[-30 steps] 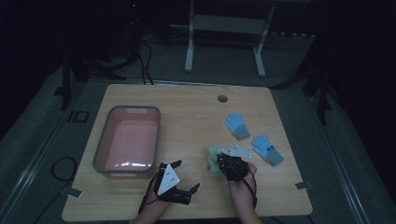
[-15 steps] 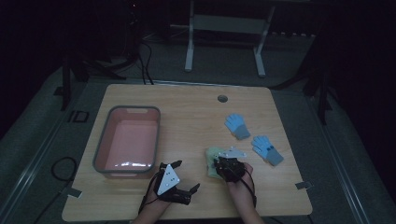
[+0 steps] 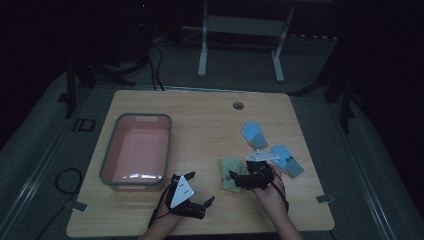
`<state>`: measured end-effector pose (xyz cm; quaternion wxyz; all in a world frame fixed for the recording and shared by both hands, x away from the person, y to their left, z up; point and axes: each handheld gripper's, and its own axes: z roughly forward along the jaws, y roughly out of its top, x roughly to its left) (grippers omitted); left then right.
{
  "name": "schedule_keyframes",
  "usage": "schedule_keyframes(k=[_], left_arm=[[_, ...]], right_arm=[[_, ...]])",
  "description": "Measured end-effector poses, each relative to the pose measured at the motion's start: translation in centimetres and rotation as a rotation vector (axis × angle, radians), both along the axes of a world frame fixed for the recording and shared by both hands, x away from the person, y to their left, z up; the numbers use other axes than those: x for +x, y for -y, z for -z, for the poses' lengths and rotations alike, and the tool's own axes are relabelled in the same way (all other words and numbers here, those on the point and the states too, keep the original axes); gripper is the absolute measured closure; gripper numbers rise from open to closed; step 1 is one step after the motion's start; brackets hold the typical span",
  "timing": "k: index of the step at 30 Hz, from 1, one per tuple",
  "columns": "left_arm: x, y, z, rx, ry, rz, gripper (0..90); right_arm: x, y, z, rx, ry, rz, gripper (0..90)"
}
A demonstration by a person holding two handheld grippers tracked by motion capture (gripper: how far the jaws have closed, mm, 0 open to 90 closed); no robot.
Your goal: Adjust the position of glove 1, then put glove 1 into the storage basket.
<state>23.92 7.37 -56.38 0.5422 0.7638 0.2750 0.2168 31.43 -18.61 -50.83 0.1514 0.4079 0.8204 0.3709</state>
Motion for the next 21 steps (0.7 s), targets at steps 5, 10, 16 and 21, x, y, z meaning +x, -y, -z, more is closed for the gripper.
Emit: schedule_keyframes(k=[5,10,16,21], left_arm=[[0.1,0.2,0.0,-0.008,-0.02,-0.005,0.2],[0.1,0.6,-0.1,0.091,-0.03,0.009,0.2],[0.4,0.8,-1.5,0.07,-0.136,0.051,0.3],[0.8,1.3,-1.9,0.056,-0.17,0.148,0.3]], right_arm=[[0.5,0.1,-0.4,0.011,0.036,-0.063,17.0],[0.9,1.1,-1.0,0.076,0.141,-0.089,15.0],[1.1,2.3,-1.6,0.083,0.082,-0.058,12.7],[1.1,2.8,-1.9,0.113,0.08,-0.093,14.8]])
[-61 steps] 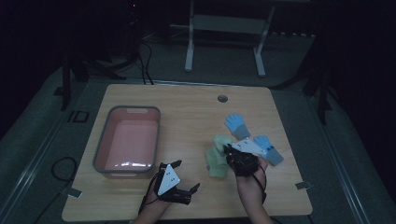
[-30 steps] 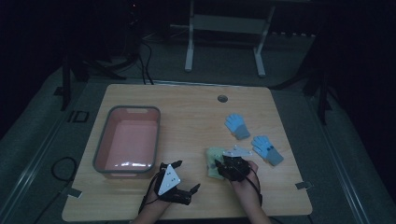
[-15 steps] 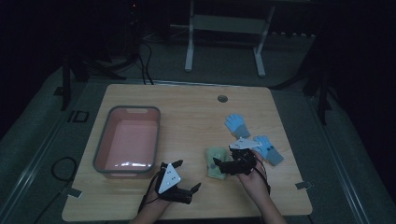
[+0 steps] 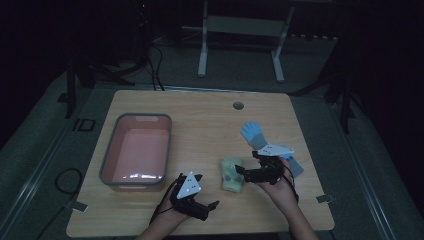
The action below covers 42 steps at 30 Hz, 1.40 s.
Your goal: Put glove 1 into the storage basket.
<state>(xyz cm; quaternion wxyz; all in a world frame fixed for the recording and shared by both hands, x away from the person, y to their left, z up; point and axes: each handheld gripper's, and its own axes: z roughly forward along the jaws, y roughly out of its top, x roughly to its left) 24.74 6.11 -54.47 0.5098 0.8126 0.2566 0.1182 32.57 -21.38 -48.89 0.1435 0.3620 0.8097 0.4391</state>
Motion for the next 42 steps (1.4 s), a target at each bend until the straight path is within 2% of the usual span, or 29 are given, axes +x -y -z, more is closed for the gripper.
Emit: schedule_keyframes(k=[2,3,4,6,8,9,10,12,14,16,17,18,19,20,22,23,24,26,28,31,33,36,38,40,42], left_arm=[[0.3,0.6,0.0,0.024,0.006,0.031,0.3],[0.4,0.9,-0.1,0.036,0.026,0.045,0.3],[0.4,1.3,-0.1,0.052,0.041,0.061,0.3],[0.6,1.9,-0.2,0.058,0.067,0.091,4.4],[1.1,2.7,-0.3,0.064,0.069,0.137,6.3],[1.3,2.9,-0.4,0.074,0.079,0.151,8.5],[1.5,3.3,-0.4,0.08,0.087,0.17,14.9],[1.9,4.1,-0.5,0.097,0.102,0.188,16.1],[2.3,4.9,-0.5,0.138,0.141,0.211,20.8],[2.7,5.6,-0.4,0.164,0.157,0.233,23.7],[2.9,5.9,-0.3,0.184,0.181,0.244,25.3],[3.0,6.1,-0.2,0.2,0.191,0.249,28.6],[3.0,6.1,-0.2,0.2,0.191,0.249,31.9],[3.2,6.4,0.1,0.228,0.201,0.267,31.9],[3.4,6.6,0.5,0.271,0.21,0.276,34.8],[3.4,6.6,0.6,0.277,0.207,0.279,35.1],[3.5,6.7,0.7,0.295,0.203,0.279,36.8],[3.5,6.8,0.9,0.316,0.225,0.282,39.1],[3.6,7.0,0.9,0.34,0.245,0.284,41.1],[3.8,7.2,1.0,0.366,0.26,0.298,41.9],[3.8,7.3,1.2,0.4,0.296,0.307,43.2],[4.1,7.6,1.6,0.429,0.317,0.309,45.2],[4.2,7.7,1.7,0.429,0.324,0.296,49.8],[4.3,7.8,1.7,0.446,0.349,0.273,60.0],[4.6,7.8,1.4,0.439,0.323,0.276,66.2]], right_arm=[[0.2,0.2,-0.3,0.0,0.008,-0.009,17.6],[0.4,0.4,-0.4,0.008,0.008,-0.014,22.7],[0.6,0.5,-0.5,0.015,0.017,-0.008,23.6],[0.9,0.5,-0.8,0.016,0.016,-0.02,36.5],[1.4,0.4,-0.8,0.009,0.017,-0.038,41.6],[1.8,0.3,-0.7,0.01,0.004,-0.064,42.6],[2.0,0.2,-0.6,0.007,-0.006,-0.07,43.1],[2.5,-0.1,-0.3,-0.006,-0.023,-0.091,45.6],[3.0,-0.4,0.0,-0.002,-0.043,-0.112,45.6],[3.5,-0.7,0.4,-0.01,-0.064,-0.121,45.5],[3.8,-0.8,0.7,-0.012,-0.072,-0.123,45.5],[4.1,-0.9,1.1,-0.005,-0.092,-0.136,45.3],[4.1,-0.9,1.1,-0.005,-0.092,-0.136,45.3],[4.2,-0.9,1.3,-0.003,-0.102,-0.133,45.2],[4.7,-1.1,2.3,0.012,-0.149,-0.153,41.6],[4.8,-1.2,2.6,0.022,-0.171,-0.16,40.5],[4.9,-1.2,2.8,0.021,-0.178,-0.165,39.6],[5.1,-1.3,3.5,-0.009,-0.19,-0.154,39.4],[5.6,-1.3,4.1,0.001,-0.224,-0.15,38.6],[6.0,-1.4,5.1,-0.022,-0.277,-0.155,37.2],[5.9,-1.6,5.5,-0.045,-0.286,-0.166,37.8],[6.3,-1.3,6.1,0.017,-0.345,-0.155,44.4],[6.2,-1.2,6.2,0.025,-0.336,-0.169,49.9],[6.2,-1.2,6.2,0.024,-0.345,-0.173,56.2],[6.1,-1.2,6.1,0.028,-0.351,-0.167,61.9]])
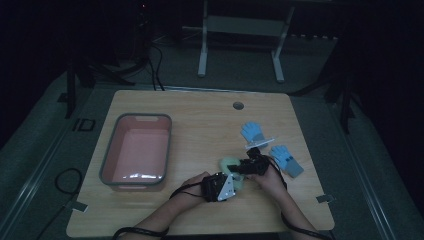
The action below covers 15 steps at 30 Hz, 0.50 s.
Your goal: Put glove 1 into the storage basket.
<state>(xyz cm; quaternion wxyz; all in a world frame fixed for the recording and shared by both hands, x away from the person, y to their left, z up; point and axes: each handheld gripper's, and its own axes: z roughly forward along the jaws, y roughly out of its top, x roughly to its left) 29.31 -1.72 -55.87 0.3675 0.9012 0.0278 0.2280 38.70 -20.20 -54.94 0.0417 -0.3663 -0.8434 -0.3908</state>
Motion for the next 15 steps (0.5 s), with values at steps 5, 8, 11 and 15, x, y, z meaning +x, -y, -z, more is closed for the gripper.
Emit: schedule_keyframes(k=[5,8,11,15], left_arm=[[0.8,0.0,-1.1,0.003,-0.082,-0.013,73.7],[0.9,0.0,-1.8,0.009,-0.089,-0.016,74.6],[1.0,-0.3,-2.6,0.007,-0.082,-0.026,75.3],[1.1,-1.1,-4.0,-0.01,-0.08,-0.034,75.4]], right_arm=[[-0.1,0.0,-0.9,0.006,-0.003,0.013,70.7],[-0.1,-0.1,-1.1,0.003,0.005,0.021,71.8],[-0.1,-0.3,-2.1,0.028,0.008,0.023,72.5],[-0.1,-0.6,-3.4,0.046,0.02,0.023,72.6]])
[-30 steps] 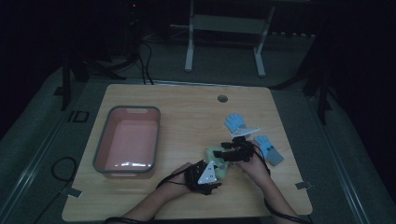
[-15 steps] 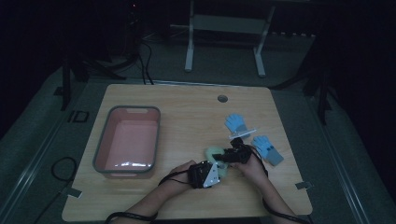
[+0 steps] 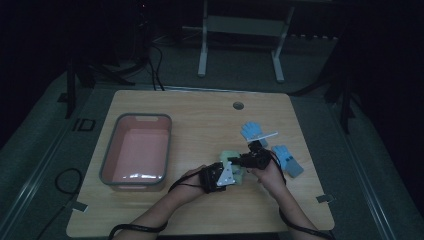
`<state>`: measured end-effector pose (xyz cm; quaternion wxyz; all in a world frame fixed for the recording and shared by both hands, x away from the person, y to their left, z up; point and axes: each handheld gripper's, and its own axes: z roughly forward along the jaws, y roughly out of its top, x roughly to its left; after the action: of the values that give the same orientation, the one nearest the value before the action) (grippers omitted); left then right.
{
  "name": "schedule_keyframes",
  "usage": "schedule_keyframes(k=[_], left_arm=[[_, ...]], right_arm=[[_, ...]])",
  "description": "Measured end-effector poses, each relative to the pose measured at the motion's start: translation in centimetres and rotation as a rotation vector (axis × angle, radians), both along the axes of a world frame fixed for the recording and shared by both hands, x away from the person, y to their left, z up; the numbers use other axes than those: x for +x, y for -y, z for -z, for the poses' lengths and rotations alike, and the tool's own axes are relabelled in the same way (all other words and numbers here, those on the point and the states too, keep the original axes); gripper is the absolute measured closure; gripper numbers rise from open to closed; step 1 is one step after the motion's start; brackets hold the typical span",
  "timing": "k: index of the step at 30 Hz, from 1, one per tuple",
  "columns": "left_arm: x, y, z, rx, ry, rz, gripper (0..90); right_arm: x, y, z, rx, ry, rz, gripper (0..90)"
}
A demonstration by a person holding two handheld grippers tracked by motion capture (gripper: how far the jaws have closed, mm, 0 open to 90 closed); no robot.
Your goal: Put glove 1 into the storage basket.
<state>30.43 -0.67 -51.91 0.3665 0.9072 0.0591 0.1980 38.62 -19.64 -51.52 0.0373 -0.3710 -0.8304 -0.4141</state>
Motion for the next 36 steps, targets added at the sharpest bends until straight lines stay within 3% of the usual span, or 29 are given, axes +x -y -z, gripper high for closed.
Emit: schedule_keyframes(k=[8,18,36], left_arm=[[-0.3,-1.5,-2.8,0.019,0.025,-0.018,75.3],[-0.3,-4.0,-5.7,0.036,0.051,-0.038,75.4],[-0.6,-9.3,-7.7,0.056,0.057,-0.096,75.4]], right_arm=[[-0.1,-1.3,-2.4,0.037,0.036,-0.008,72.6],[0.1,-4.0,-5.5,0.039,0.09,-0.037,72.8],[0.8,-10.0,-7.7,0.053,0.113,-0.1,72.8]])
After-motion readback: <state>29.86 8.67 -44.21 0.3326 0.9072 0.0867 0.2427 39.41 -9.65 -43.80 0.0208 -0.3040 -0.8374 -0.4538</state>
